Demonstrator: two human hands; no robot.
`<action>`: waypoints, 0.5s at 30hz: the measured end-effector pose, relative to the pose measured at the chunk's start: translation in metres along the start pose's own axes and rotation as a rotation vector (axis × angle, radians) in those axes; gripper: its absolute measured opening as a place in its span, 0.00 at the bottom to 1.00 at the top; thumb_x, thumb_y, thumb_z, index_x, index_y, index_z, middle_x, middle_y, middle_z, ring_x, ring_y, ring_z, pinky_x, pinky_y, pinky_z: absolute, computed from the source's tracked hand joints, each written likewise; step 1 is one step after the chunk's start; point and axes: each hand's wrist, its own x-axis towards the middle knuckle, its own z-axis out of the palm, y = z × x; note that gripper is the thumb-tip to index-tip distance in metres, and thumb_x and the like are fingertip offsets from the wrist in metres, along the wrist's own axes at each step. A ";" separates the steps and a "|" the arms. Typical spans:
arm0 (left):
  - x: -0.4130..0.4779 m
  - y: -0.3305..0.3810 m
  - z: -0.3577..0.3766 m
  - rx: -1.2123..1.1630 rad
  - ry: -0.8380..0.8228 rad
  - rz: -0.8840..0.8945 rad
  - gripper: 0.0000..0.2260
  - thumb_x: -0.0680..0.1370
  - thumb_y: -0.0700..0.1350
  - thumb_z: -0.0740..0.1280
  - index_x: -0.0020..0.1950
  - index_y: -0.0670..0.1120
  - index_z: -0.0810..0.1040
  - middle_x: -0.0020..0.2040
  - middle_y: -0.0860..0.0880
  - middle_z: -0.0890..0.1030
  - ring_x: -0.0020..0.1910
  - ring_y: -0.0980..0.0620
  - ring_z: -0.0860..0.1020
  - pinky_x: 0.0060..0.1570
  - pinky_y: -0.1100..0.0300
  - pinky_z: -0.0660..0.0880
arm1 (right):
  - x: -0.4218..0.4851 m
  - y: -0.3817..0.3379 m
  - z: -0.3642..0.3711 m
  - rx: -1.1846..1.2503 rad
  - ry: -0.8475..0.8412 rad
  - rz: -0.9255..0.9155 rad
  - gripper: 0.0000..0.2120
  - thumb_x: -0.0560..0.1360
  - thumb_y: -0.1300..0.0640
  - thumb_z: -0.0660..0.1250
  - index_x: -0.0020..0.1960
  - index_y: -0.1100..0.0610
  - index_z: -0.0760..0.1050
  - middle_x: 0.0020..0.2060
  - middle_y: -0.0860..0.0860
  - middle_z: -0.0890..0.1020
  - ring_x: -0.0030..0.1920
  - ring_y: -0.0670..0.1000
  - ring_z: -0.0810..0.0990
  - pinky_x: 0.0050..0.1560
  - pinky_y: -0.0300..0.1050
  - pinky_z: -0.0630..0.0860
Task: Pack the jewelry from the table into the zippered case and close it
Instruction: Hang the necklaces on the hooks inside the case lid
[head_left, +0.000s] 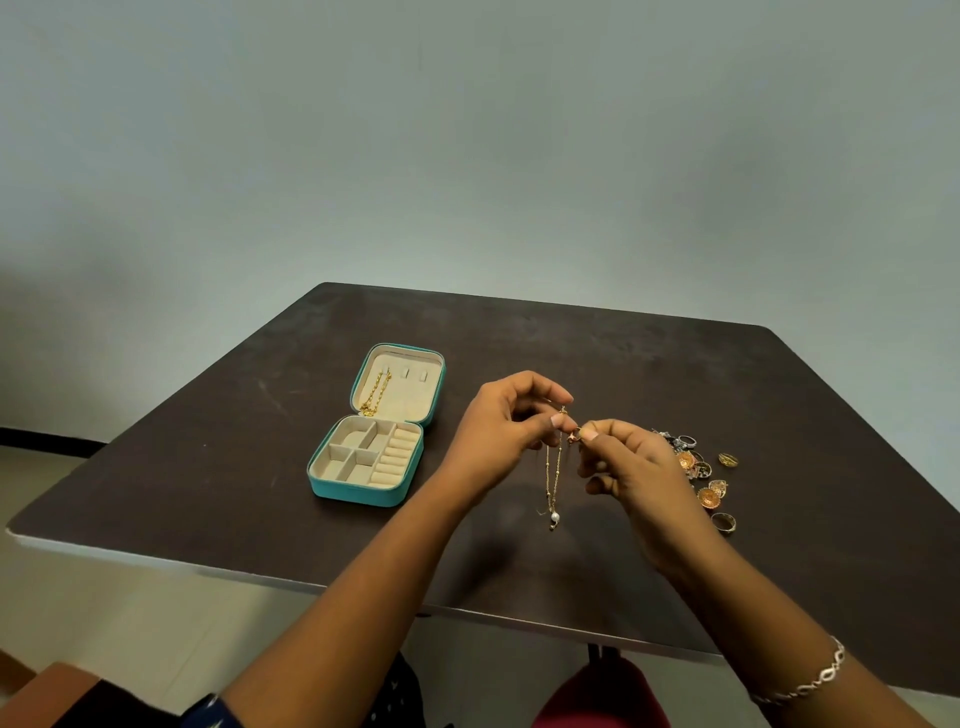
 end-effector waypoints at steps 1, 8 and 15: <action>0.000 0.000 0.000 -0.005 0.003 -0.002 0.07 0.75 0.36 0.65 0.48 0.47 0.76 0.38 0.50 0.82 0.37 0.54 0.78 0.39 0.64 0.75 | 0.000 -0.001 0.000 0.009 0.003 0.003 0.10 0.76 0.63 0.60 0.38 0.57 0.75 0.30 0.51 0.73 0.33 0.46 0.71 0.32 0.37 0.68; 0.000 0.003 -0.009 -0.128 0.093 -0.033 0.09 0.76 0.32 0.63 0.44 0.45 0.77 0.37 0.49 0.82 0.32 0.58 0.78 0.35 0.67 0.76 | 0.000 -0.003 -0.003 0.214 0.028 0.036 0.11 0.77 0.64 0.57 0.40 0.58 0.75 0.37 0.51 0.83 0.41 0.48 0.80 0.42 0.42 0.72; 0.000 -0.001 -0.020 -0.311 0.224 -0.117 0.08 0.76 0.32 0.62 0.43 0.42 0.76 0.33 0.51 0.82 0.28 0.57 0.78 0.32 0.66 0.76 | 0.000 -0.008 -0.004 0.274 0.040 0.054 0.08 0.78 0.63 0.55 0.42 0.58 0.71 0.32 0.50 0.82 0.35 0.48 0.82 0.36 0.39 0.74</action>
